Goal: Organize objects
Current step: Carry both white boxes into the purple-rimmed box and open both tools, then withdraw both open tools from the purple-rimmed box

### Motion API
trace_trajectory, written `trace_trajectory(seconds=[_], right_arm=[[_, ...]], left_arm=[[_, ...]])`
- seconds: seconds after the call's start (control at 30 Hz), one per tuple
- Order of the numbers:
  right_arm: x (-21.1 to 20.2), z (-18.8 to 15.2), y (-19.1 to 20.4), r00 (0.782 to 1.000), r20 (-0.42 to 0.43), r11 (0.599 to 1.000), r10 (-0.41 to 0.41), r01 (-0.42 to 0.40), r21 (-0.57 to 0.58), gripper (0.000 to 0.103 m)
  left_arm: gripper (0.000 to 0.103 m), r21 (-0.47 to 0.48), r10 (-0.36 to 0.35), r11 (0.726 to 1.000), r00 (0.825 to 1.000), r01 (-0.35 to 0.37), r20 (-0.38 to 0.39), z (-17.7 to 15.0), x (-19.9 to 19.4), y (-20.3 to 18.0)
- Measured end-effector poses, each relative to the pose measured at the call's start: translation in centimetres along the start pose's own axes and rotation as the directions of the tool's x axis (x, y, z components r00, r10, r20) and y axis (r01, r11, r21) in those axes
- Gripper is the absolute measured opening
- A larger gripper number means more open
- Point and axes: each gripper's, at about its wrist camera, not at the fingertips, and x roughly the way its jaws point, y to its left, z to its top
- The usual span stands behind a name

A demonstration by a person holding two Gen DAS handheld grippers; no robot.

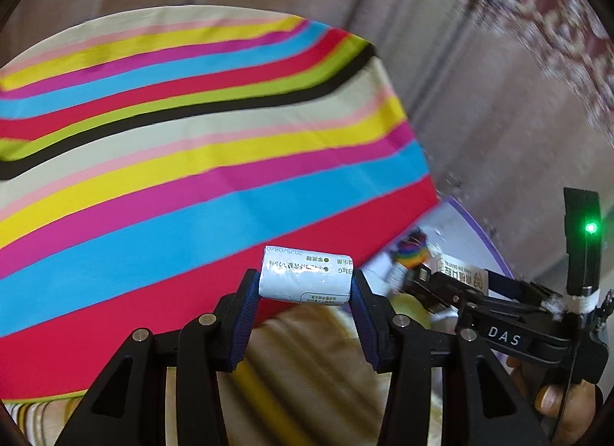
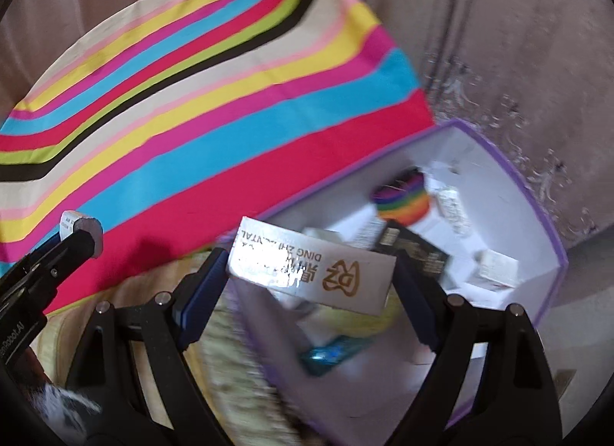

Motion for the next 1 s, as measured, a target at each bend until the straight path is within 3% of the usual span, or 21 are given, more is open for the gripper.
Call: trace_trajectory(seconds=[0.27, 0.57, 0.9, 1.0], right_arm=[[0.1, -1.0, -6.6, 0.998, 0.001, 0.993, -0.068, 0.068, 0.093, 0.087], [-0.2, -1.0, -12.0, 0.995, 0.01, 0.979, -0.098, 0.094, 0.181, 0.089], [-0.8, -1.6, -14.0, 0.993, 0.011, 0.978, -0.114, 0.111, 0.175, 0.093], [-1.7, -2.4, -14.1, 0.991, 0.009, 0.978, -0.132, 0.128, 0.166, 0.093]], left_arm=[[0.048, 0.137, -0.06, 0.988, 0.994, 0.073, -0.093, 0.8, 3.6, -7.1], [0.049, 0.169, -0.109, 0.976, 0.978, 0.14, -0.18, 1.0, 6.9, -12.1], [0.087, 0.133, -0.13, 0.979, 0.973, 0.157, -0.192, 0.4, 6.5, -12.6], [0.092, 0.148, -0.114, 0.978, 0.971, 0.147, -0.21, -1.0, 5.5, -12.9]])
